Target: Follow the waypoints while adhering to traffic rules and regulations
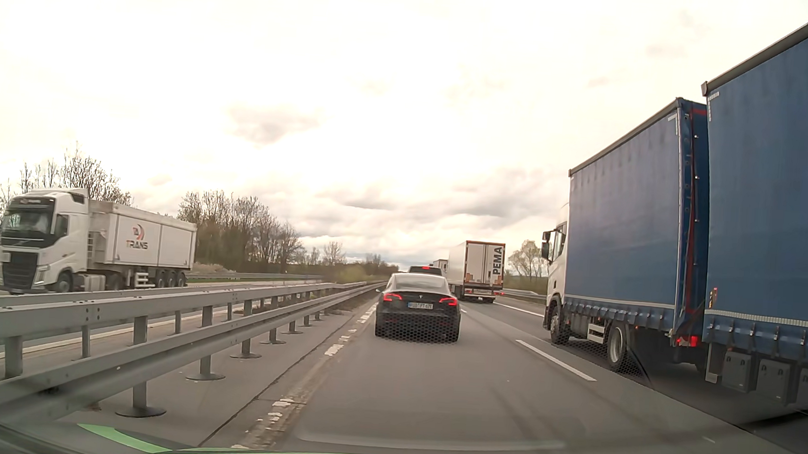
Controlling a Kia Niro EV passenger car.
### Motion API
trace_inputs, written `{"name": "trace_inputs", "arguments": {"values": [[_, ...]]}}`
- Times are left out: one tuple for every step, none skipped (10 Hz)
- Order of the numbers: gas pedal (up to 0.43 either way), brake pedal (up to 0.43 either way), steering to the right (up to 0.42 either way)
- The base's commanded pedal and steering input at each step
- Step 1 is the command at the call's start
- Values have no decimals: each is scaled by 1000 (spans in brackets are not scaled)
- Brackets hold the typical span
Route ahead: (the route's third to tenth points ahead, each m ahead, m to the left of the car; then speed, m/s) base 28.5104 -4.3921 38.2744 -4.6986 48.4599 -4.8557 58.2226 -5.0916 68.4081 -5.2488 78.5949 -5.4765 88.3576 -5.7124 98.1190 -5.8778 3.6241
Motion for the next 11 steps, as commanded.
{"name": "trace_inputs", "arguments": {"values": [[67, 0, -5], [67, 0, -5], [59, 0, -5], [39, 0, -5], [39, 0, -5], [39, 0, -5], [39, 0, -5], [28, 0, -4], [28, 0, -1], [28, 0, 0], [0, 0, 0]]}}
